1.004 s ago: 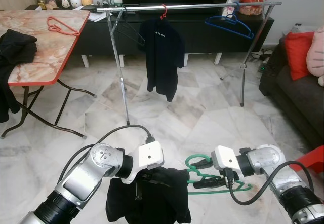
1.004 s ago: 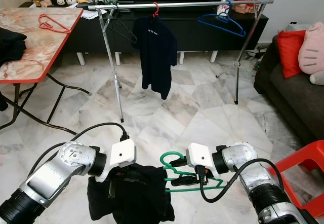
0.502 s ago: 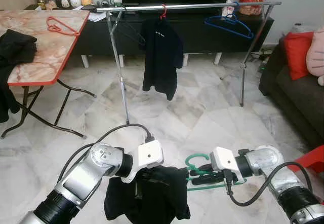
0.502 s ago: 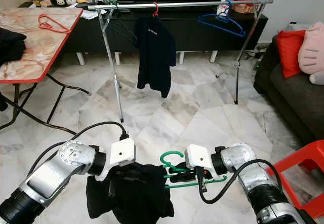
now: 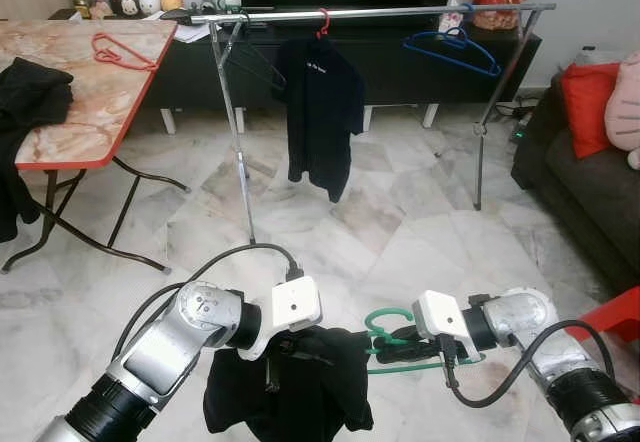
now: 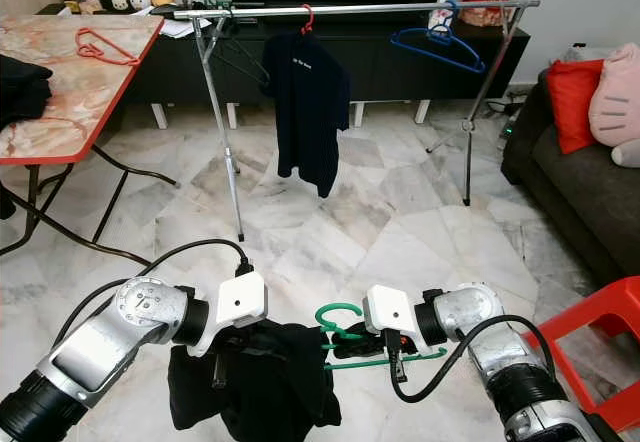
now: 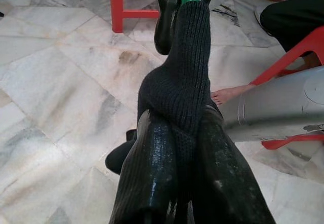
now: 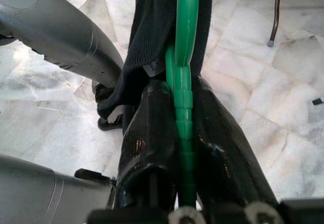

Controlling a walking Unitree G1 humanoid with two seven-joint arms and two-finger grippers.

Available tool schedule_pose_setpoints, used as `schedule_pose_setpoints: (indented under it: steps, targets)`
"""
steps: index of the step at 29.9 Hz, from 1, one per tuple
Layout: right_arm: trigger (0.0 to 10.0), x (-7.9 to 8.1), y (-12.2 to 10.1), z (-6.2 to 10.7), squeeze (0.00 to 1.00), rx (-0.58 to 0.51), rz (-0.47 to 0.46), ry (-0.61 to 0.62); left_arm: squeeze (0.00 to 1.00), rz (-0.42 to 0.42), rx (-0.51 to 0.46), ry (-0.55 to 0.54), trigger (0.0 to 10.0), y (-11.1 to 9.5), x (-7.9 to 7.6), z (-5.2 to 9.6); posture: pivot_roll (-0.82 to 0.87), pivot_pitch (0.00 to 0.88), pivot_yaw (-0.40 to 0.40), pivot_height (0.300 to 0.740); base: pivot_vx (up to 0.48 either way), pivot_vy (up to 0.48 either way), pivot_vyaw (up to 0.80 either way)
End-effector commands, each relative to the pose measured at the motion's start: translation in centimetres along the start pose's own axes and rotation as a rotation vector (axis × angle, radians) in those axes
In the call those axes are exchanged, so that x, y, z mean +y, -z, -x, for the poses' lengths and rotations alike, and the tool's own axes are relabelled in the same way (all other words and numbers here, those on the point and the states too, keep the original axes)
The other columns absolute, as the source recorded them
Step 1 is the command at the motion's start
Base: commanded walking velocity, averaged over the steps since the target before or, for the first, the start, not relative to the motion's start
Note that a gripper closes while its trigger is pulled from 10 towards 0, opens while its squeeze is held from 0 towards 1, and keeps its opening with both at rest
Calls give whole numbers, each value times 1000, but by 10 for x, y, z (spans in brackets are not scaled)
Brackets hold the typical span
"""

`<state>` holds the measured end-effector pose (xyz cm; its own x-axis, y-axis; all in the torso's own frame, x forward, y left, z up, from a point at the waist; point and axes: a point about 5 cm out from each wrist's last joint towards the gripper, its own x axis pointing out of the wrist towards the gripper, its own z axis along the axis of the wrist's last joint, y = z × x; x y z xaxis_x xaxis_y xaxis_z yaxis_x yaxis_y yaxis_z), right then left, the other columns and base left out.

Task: Hang hanger

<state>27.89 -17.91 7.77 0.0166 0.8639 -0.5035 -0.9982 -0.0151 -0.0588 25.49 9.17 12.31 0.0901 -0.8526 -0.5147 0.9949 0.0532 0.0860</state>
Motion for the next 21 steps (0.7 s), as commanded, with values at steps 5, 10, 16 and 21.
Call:
schedule_pose_setpoints:
  steps: [5,10,16,21]
  targets:
    - [0,-4,-2,-3,0,2,19,39,0,-62,-15,-19,10000,-12,6,1,-13,0,-61,740,0,0,0]
    - [0,-5,-2,-2,0,-5,22,59,0,-65,-23,-37,10000,-13,8,0,-15,0,-62,740,0,0,0]
    - [0,-7,-3,-4,0,-16,29,88,475,-54,-27,-36,10000,-13,9,1,-15,0,-60,740,0,0,0]
    - [0,-9,-4,-5,0,-23,30,118,1000,-49,-28,-25,10000,-12,9,2,-15,0,-59,740,0,0,0]
